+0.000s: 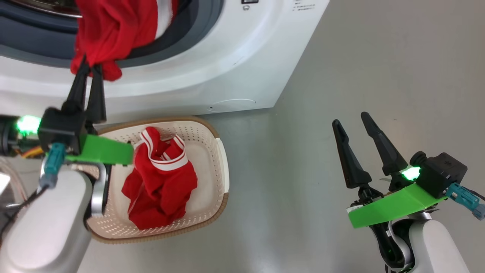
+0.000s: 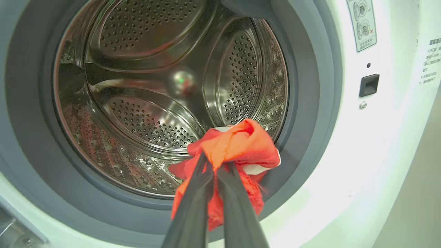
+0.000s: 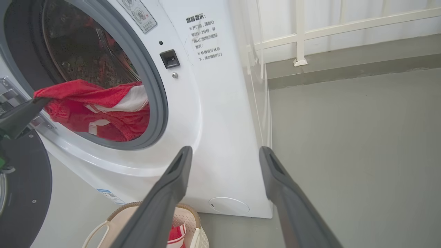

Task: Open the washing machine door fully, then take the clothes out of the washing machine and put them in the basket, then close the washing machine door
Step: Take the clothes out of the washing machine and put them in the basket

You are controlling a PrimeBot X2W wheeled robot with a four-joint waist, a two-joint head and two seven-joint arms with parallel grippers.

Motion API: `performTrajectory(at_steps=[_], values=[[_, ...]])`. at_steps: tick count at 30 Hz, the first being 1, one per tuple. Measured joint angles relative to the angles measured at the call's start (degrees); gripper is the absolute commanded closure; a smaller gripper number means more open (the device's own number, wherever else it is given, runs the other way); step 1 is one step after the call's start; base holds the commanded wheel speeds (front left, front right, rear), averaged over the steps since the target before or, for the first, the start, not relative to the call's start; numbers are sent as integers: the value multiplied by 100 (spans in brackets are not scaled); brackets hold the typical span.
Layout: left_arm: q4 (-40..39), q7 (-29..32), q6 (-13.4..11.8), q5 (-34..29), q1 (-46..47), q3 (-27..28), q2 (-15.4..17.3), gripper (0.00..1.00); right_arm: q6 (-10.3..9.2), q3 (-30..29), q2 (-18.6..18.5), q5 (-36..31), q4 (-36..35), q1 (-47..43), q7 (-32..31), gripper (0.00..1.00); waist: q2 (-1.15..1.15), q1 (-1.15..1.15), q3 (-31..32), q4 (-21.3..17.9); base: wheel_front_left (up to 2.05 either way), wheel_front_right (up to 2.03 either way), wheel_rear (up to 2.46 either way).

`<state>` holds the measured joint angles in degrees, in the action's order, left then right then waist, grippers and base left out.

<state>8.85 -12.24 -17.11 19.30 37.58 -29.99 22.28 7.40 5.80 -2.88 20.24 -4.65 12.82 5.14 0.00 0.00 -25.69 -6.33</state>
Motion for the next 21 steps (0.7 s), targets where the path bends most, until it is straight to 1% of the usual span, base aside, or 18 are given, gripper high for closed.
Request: performTrajectory(at_steps=[9,21], values=[[-739,92,-337,5,-569,8,137,100,0,-74,-2,-1,-11,-18,-2,0,0,0,160,141,0,0,0],[-1614,158,-658,-41,-1142,3,316,100,0,-129,-3,-51,-55,-252,-59,0,0,0,368,332,0,0,0]])
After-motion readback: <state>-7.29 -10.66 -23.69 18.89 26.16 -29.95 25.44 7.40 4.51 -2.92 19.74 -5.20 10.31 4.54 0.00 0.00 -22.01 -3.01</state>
